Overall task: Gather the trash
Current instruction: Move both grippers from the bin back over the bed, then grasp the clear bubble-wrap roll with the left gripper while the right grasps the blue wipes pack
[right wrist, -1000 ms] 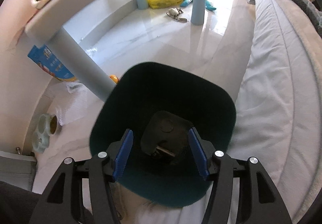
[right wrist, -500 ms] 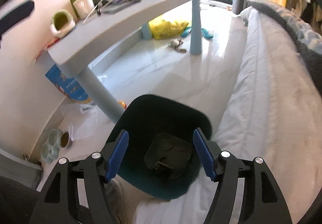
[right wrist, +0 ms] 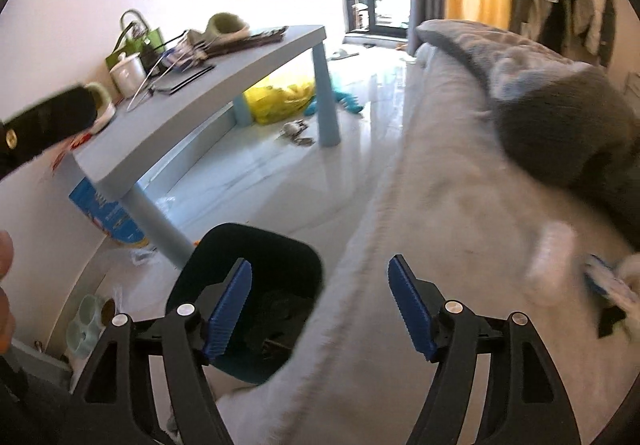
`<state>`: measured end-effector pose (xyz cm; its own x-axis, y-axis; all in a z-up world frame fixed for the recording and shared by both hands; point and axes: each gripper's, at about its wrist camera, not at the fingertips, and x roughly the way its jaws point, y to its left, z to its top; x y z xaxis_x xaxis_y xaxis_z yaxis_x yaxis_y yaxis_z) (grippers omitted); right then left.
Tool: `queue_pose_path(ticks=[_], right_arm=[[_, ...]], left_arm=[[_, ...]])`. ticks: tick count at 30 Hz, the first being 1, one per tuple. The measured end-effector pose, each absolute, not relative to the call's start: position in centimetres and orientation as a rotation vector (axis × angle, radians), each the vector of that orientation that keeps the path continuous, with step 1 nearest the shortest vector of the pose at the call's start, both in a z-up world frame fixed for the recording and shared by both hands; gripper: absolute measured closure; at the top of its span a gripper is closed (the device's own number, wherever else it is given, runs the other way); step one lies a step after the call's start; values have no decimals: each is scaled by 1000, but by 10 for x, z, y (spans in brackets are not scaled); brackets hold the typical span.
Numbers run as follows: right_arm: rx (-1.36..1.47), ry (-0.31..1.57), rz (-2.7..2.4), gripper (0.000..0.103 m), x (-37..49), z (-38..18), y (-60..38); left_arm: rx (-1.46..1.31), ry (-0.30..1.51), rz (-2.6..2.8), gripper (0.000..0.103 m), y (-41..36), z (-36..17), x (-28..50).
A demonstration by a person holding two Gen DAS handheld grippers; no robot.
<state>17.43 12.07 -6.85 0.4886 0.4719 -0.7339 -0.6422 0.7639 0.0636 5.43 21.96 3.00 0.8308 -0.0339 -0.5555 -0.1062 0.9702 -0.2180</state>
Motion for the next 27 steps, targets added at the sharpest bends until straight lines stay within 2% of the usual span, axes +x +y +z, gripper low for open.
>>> queue_pose_path(ticks=[12, 15, 27], right_arm=[[-185, 776, 571, 29, 201, -56, 40], [-160, 761, 528, 23, 210, -52, 19], [-98, 751, 425, 20, 240, -49, -50]], left_arm=[[-191, 589, -42, 34, 169, 27, 82], [-178, 600, -56, 32, 156, 23, 91], [-152, 636, -180, 21, 105, 7, 128]])
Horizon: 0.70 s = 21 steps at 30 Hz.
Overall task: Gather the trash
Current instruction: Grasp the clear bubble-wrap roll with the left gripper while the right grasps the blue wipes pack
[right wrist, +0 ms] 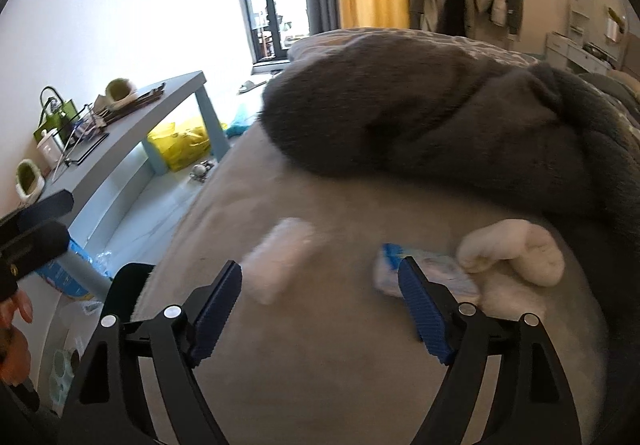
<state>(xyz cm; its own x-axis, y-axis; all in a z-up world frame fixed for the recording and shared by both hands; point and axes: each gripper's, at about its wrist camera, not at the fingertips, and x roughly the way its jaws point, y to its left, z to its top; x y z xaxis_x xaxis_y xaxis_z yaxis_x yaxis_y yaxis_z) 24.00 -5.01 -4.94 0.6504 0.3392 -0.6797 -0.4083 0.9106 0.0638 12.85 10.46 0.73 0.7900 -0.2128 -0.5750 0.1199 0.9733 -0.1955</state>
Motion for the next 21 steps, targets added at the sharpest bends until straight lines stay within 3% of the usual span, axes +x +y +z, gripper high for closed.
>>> queue_pose_path(ticks=[21], right_arm=[[64, 894, 387, 17, 291, -77, -96]], left_arm=[[-115, 800, -296, 24, 39, -49, 197]])
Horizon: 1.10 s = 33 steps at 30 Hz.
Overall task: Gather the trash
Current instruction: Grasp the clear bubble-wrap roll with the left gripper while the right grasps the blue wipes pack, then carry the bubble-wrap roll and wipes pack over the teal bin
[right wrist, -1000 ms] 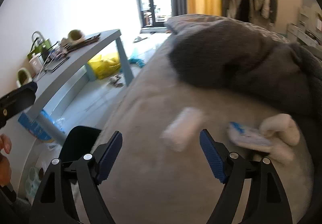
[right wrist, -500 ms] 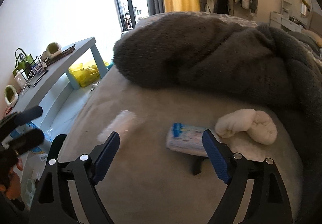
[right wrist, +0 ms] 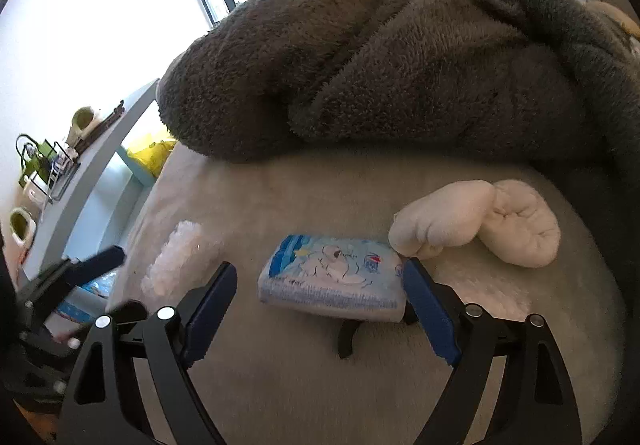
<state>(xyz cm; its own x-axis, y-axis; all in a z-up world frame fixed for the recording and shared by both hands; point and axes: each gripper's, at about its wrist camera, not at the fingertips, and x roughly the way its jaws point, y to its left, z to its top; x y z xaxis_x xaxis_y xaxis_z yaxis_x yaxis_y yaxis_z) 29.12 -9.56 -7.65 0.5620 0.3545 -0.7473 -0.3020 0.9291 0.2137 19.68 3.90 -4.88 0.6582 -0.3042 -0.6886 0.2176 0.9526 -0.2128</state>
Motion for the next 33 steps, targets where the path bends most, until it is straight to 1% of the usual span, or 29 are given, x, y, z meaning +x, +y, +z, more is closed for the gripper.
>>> queue_pose_path(ticks=[6, 8, 9, 10, 13, 15, 17, 21, 33], right_arm=[[51, 916, 382, 17, 298, -83, -95], [46, 927, 379, 21, 299, -87, -95], [45, 930, 378, 23, 300, -88, -96], [50, 934, 383, 23, 300, -89, -97], [58, 934, 393, 23, 301, -92, -98], [38, 925, 394, 25, 300, -92, -97], [20, 923, 395, 26, 299, -92, -95], [24, 914, 403, 30, 298, -89, -94], [117, 881, 469, 30, 285, -68, -95]], left_arm=[[-124, 840, -297, 32, 33, -61, 208], [-137, 848, -296, 34, 33, -63, 211], [-141, 854, -295, 37, 33, -65, 213], [-142, 861, -294, 39, 32, -66, 214], [-135, 883, -276, 48, 29, -72, 219], [-146, 886, -269, 61, 30, -73, 221], [-157, 884, -269, 65, 31, -73, 221], [-150, 882, -267, 68, 31, -73, 220], [-191, 844, -255, 68, 41, -60, 207]])
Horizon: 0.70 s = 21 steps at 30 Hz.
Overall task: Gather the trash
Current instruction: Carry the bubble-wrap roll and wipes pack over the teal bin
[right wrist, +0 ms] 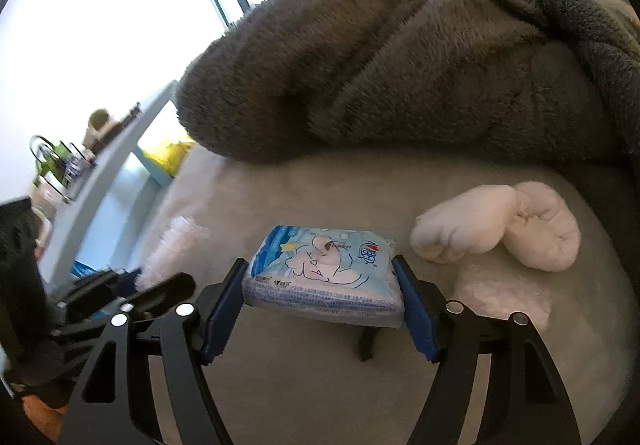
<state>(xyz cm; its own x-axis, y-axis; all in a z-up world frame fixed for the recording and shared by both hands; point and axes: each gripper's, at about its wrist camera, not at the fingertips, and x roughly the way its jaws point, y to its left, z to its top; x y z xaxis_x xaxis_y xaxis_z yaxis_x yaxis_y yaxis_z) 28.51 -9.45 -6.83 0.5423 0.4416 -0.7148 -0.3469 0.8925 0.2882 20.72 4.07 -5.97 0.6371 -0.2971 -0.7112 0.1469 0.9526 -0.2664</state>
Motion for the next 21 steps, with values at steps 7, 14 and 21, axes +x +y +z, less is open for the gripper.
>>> queue_pose_path(ticks=[7, 14, 21], right_arm=[[92, 828, 512, 30, 265, -51, -74], [31, 775, 533, 30, 237, -39, -56], [40, 748, 548, 30, 216, -36, -38]], left_arm=[[-208, 844, -216, 68, 58, -55, 196], [-245, 816, -208, 68, 72, -42, 176], [-222, 809, -192, 68, 85, -35, 152]])
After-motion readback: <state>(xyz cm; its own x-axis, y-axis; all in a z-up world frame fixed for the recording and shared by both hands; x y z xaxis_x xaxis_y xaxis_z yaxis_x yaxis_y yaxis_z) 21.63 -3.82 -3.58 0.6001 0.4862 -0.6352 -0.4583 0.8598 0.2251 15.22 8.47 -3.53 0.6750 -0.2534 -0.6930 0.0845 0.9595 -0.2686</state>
